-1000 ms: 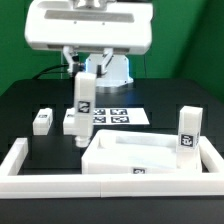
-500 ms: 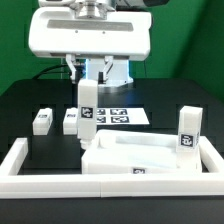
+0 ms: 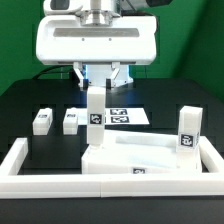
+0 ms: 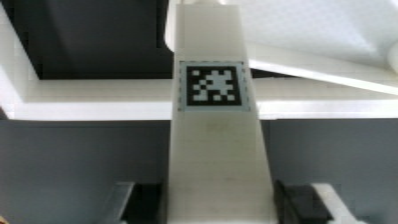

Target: Assemble desk

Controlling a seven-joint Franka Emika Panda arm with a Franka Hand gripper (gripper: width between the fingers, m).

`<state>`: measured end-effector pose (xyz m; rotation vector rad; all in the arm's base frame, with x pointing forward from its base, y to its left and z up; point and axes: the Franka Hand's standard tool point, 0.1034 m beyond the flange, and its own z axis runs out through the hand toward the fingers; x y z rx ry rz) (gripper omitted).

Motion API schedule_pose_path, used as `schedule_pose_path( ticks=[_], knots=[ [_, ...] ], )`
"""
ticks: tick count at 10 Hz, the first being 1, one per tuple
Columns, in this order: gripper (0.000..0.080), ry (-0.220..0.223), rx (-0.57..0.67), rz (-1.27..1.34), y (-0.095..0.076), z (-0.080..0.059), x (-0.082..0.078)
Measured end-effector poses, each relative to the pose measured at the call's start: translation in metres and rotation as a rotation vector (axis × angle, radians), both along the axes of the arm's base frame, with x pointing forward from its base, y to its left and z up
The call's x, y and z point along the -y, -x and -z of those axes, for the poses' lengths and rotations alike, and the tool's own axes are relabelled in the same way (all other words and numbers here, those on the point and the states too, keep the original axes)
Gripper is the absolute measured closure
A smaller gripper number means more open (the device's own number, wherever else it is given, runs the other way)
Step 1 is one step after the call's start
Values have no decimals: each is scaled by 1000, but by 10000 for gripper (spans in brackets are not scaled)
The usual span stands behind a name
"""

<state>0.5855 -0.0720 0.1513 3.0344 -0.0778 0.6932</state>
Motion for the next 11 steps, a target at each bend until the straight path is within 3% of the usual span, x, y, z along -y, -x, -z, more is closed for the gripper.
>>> schedule_pose_path(
  ticks=[11],
  knots=[
    [514, 24, 34, -1, -12, 8, -5]
  ],
)
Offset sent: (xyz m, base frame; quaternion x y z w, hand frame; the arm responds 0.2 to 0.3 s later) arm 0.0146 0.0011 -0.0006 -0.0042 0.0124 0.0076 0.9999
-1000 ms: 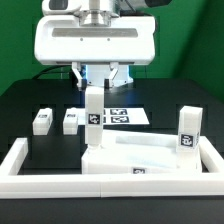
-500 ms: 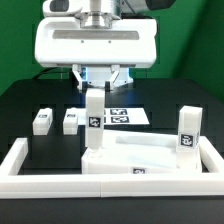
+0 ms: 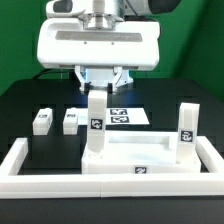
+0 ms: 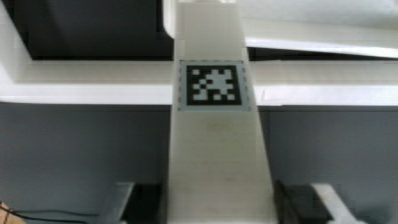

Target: Assemble desk

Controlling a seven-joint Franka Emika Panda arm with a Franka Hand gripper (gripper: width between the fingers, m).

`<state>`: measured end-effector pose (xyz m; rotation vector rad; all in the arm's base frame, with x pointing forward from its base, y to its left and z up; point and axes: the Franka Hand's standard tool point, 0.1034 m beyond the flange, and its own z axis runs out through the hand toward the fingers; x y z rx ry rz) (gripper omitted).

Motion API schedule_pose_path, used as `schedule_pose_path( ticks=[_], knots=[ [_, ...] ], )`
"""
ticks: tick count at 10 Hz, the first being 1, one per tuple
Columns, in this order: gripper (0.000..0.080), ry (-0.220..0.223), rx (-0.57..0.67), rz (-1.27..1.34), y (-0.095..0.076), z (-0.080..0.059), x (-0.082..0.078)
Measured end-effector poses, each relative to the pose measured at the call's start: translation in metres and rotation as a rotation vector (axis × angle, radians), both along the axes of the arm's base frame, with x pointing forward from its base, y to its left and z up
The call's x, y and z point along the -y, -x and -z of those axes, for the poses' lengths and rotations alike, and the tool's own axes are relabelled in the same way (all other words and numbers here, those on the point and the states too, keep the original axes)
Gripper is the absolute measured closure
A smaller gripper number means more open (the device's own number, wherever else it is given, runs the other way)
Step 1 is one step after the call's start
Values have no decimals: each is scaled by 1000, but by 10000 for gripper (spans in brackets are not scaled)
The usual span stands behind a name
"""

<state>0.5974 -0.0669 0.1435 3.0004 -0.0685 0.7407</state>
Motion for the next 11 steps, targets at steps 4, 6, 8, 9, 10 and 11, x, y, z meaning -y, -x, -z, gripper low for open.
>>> schedule_pose_path(
  ticks=[4, 6, 8, 9, 10, 11],
  knots=[
    [514, 5, -4, 3, 2, 6, 2],
    [514, 31, 25, 11, 3, 7, 6],
    [499, 31, 25, 11, 3, 7, 6],
    [499, 31, 25, 11, 3, 7, 6],
    [322, 31, 24, 11, 3, 8, 6],
    [189, 31, 24, 11, 3, 8, 6]
  ],
)
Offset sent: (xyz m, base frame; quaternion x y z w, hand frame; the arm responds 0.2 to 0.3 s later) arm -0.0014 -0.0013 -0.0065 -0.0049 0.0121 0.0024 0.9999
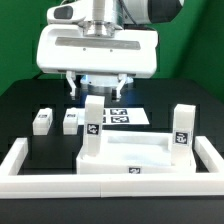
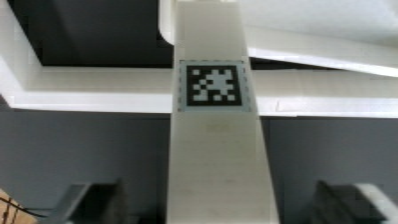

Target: Assemble desk

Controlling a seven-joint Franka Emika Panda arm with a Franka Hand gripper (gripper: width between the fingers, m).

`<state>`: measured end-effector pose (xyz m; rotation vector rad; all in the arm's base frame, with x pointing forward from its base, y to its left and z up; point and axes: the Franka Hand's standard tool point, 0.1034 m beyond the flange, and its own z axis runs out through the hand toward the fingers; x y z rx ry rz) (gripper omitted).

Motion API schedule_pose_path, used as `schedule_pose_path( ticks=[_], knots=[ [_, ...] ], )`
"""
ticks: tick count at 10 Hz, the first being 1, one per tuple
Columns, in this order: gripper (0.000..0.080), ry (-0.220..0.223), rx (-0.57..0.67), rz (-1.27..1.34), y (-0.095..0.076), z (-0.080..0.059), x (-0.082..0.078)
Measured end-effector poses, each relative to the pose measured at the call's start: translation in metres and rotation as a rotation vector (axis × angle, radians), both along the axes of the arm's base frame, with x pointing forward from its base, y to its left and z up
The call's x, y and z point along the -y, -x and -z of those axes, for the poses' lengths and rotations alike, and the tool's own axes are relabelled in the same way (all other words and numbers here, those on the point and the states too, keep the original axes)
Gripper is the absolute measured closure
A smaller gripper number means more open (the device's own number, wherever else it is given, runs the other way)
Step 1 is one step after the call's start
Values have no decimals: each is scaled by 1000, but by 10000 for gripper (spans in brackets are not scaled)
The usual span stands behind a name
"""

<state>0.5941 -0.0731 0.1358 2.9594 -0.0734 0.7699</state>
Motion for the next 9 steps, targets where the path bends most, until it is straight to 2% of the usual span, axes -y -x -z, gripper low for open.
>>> schedule_pose_path(
  ticks=[3, 7, 8, 9],
  knots=[
    [152, 0, 0, 0, 0, 0, 0],
    [151, -4, -5, 1, 0, 0, 0],
    [151, -76, -75, 21, -1, 1, -6],
    [151, -129, -121, 42, -6, -3, -10]
  ],
)
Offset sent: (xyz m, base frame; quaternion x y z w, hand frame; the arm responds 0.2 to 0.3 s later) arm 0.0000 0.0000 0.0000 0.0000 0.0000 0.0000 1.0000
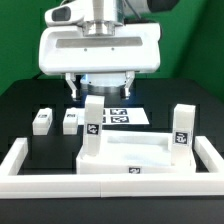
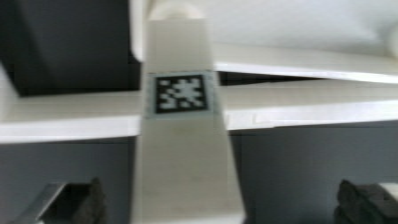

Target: Assemble desk

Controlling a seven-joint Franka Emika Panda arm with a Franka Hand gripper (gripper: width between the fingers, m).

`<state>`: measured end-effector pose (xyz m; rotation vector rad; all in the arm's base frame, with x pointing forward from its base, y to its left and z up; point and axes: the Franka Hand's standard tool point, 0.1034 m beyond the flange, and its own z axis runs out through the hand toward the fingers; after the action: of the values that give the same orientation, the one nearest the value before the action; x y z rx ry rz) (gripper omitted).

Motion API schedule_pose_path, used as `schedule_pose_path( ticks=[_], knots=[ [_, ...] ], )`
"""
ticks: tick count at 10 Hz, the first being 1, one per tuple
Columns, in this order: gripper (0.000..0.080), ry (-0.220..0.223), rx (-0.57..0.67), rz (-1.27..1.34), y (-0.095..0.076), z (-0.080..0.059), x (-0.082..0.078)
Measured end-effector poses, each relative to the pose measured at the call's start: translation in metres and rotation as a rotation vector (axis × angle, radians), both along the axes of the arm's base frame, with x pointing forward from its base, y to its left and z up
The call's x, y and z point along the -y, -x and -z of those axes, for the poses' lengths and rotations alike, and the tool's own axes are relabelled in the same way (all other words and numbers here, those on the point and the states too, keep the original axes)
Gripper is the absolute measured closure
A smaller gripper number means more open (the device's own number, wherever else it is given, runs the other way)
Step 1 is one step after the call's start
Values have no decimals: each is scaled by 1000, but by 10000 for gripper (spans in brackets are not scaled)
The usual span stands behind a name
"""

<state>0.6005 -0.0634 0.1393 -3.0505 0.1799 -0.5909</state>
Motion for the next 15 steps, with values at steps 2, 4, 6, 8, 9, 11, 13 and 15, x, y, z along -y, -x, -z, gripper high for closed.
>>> schedule_pose_path(
  ticks=[2, 4, 6, 8, 9, 11, 13, 15],
  knots=[
    [151, -25, -45, 10, 0, 10, -1],
    [151, -51, -158, -4, -3, 20, 6],
    [151, -64, -270, -24, -2, 23, 13],
    [151, -66, -265, 2, -6, 19, 17],
    [275, -67, -266, 7, -6, 20, 17],
    [413, -70, -266, 16, -5, 20, 17],
    [509, -107, -271, 152, -6, 21, 16],
    [509, -149, -275, 302, -6, 21, 15]
  ],
)
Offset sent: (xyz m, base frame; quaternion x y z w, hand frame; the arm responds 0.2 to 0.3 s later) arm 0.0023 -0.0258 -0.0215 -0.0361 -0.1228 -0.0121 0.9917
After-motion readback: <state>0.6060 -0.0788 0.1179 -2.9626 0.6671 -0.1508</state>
